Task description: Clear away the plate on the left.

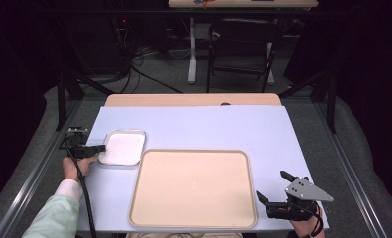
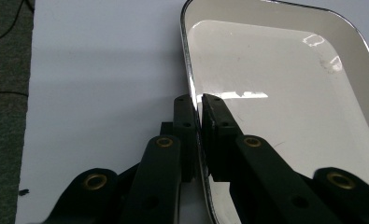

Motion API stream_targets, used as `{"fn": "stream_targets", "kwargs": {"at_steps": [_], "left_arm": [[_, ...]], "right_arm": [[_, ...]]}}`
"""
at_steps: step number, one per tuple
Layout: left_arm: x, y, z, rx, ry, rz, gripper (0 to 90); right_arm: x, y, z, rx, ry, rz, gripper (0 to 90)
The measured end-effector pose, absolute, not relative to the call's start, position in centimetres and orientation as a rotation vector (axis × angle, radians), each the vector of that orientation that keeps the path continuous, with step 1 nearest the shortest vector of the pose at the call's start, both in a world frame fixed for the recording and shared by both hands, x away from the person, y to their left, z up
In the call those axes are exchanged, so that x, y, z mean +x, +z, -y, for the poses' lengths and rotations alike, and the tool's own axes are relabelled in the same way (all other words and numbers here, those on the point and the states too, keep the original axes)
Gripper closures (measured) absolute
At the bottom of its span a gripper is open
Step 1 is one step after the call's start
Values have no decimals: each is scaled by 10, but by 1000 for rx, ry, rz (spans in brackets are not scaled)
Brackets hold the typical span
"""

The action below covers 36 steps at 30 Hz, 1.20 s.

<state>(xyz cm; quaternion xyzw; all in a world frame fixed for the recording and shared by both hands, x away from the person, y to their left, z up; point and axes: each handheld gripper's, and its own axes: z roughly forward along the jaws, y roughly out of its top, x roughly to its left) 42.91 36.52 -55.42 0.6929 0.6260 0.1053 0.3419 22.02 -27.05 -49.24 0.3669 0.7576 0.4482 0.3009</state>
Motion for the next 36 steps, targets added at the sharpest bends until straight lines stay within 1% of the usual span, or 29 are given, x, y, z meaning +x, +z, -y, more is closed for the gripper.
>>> {"fn": "stream_targets", "kwargs": {"at_steps": [3, 8, 12, 18, 24, 27, 36], "left_arm": [[427, -556, -366, 1771, 277, -1631, 852], [425, -557, -370, 1691, 218, -1644, 877], [423, -558, -372, 1648, 202, -1650, 881], [420, -550, -372, 1633, 254, -1635, 882], [413, -534, -374, 1610, 321, -1598, 882], [409, -528, -372, 1612, 352, -1576, 882], [398, -511, -361, 1629, 412, -1508, 882]], "right_arm": [[220, -493, 270, 975, 1189, -2011, 48], [220, -493, 270, 979, 1187, -2011, 49], [221, -493, 270, 979, 1189, -2014, 49], [221, -493, 271, 985, 1187, -2014, 49], [222, -493, 271, 990, 1191, -2019, 41], [223, -492, 271, 993, 1198, -2021, 0], [225, -493, 270, 1009, 1178, -2029, 0]]}}
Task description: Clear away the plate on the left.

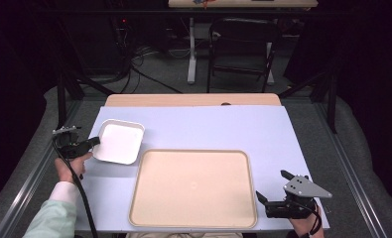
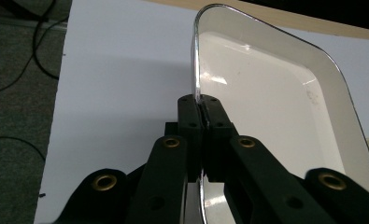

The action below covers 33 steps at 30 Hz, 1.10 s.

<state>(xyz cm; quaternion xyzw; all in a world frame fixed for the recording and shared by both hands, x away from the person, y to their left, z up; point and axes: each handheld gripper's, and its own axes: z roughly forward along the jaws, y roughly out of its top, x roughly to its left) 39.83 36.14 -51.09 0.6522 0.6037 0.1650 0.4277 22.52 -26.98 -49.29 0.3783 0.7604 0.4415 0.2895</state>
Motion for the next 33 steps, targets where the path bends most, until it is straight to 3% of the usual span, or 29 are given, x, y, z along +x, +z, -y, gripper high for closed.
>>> {"fn": "stream_targets", "kwargs": {"at_steps": [33], "left_arm": [[365, -470, -318, 1581, 419, -1319, 882]], "right_arm": [[250, -487, 231, 961, 1193, -2104, 0]]}}
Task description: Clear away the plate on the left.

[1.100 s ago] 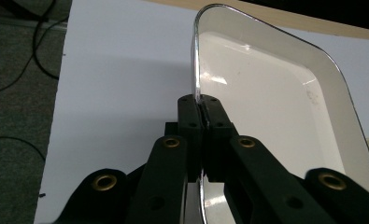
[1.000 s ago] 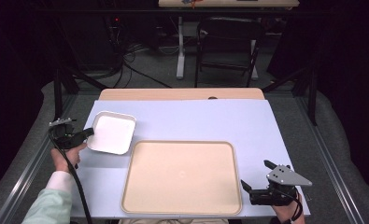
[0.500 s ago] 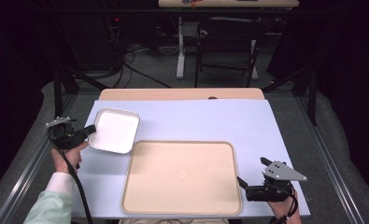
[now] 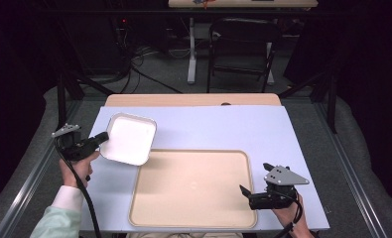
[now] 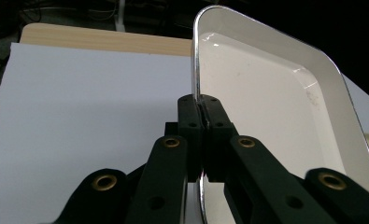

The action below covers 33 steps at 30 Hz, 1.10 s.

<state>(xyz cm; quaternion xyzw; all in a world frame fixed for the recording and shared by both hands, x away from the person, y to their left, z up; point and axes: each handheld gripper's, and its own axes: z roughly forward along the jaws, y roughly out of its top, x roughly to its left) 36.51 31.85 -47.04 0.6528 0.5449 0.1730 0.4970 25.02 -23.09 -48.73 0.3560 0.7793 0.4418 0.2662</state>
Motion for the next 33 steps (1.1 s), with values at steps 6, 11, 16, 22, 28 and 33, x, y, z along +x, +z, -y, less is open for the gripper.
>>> {"fn": "stream_targets", "kwargs": {"at_steps": [6, 11, 16, 22, 28, 33], "left_arm": [[361, -469, -307, 1591, 400, -1287, 882], [358, -467, -296, 1599, 389, -1260, 882], [357, -466, -285, 1612, 368, -1233, 882], [355, -465, -271, 1628, 344, -1191, 882], [353, -464, -255, 1652, 324, -1150, 882], [351, -466, -242, 1675, 303, -1124, 882]], "right_arm": [[257, -487, 219, 951, 1198, -2130, 0], [261, -487, 211, 933, 1205, -2153, 0], [265, -487, 206, 927, 1206, -2163, 0], [270, -487, 200, 928, 1221, -2179, 0], [273, -486, 189, 905, 1224, -2203, 0], [277, -486, 181, 897, 1236, -2225, 0]]}}
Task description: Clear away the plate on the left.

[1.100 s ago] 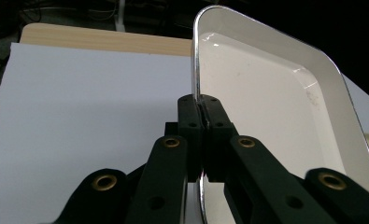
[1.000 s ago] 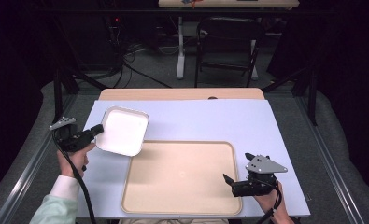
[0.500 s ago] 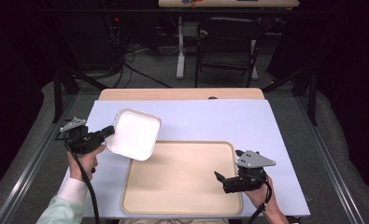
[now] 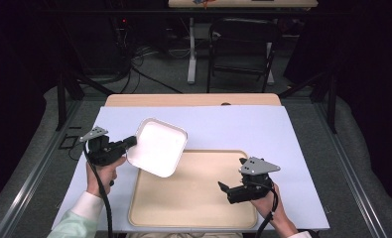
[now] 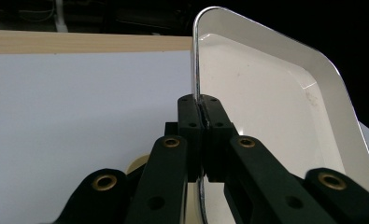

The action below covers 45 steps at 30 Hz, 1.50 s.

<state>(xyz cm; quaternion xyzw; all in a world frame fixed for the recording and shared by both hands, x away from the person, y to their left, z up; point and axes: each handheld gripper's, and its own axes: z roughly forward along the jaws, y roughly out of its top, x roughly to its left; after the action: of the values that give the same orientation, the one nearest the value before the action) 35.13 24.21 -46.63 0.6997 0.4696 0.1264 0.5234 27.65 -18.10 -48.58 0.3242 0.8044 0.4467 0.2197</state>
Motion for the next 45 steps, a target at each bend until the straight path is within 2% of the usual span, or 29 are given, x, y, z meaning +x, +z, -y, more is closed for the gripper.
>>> {"fn": "stream_targets", "kwargs": {"at_steps": [25, 35, 37, 42, 45], "left_arm": [[341, -475, -189, 1756, 254, -1006, 881], [336, -479, -181, 1744, 260, -987, 880], [336, -480, -179, 1746, 256, -984, 880], [333, -483, -177, 1748, 254, -974, 879], [331, -485, -177, 1743, 253, -973, 874]], "right_arm": [[292, -482, 135, 839, 1332, -2365, 0], [299, -485, 126, 891, 1337, -2381, 16], [299, -485, 125, 890, 1335, -2379, 42], [299, -485, 125, 931, 1312, -2334, 176], [301, -486, 127, 971, 1294, -2319, 317]]}}
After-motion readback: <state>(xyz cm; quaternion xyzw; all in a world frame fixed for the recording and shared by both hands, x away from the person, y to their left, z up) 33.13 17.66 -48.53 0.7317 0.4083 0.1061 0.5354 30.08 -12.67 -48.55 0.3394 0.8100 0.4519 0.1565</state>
